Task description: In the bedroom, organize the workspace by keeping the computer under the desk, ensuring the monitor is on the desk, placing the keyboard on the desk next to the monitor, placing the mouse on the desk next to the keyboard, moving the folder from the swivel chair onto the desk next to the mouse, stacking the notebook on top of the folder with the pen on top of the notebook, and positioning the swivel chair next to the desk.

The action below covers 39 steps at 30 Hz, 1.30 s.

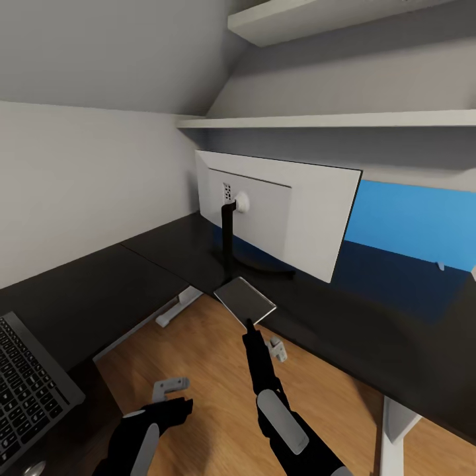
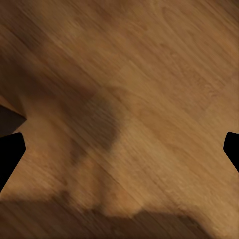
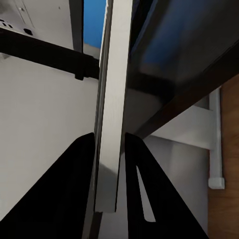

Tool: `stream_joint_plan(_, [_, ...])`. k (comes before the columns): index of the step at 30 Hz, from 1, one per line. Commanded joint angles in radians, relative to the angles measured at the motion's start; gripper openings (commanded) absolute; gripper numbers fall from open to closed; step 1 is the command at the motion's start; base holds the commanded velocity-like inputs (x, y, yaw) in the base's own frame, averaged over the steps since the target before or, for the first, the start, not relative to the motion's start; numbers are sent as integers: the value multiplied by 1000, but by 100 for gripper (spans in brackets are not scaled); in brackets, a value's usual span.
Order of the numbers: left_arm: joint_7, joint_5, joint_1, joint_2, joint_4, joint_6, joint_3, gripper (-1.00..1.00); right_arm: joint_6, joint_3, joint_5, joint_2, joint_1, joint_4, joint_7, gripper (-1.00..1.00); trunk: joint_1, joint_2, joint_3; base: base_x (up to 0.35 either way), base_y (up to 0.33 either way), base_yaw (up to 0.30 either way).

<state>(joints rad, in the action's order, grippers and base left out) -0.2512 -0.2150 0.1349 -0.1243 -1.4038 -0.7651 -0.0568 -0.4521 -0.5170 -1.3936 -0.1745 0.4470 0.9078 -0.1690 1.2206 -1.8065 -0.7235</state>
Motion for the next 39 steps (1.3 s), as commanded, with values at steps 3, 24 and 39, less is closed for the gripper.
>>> stream_joint_plan(3, [-11, -11, 1, 0, 11, -2, -1, 100, -4, -3, -12, 0, 1, 0, -7, -100, 0, 0, -1, 0, 0, 0])
stream_joint_plan(24, [-2, -4, -36, 4, 348, 379, -5, 100, -2, -2, -11, 0, -2, 48, 0, -100, 0, 0, 1, 0, 0, 25])
stream_joint_plan(39, [-3, -2, -122, 37, 376, 520, -6, 100, -3, -29, -11, 0, -2, 55, 23, -100, 0, 0, 10, 0, 0, 104])
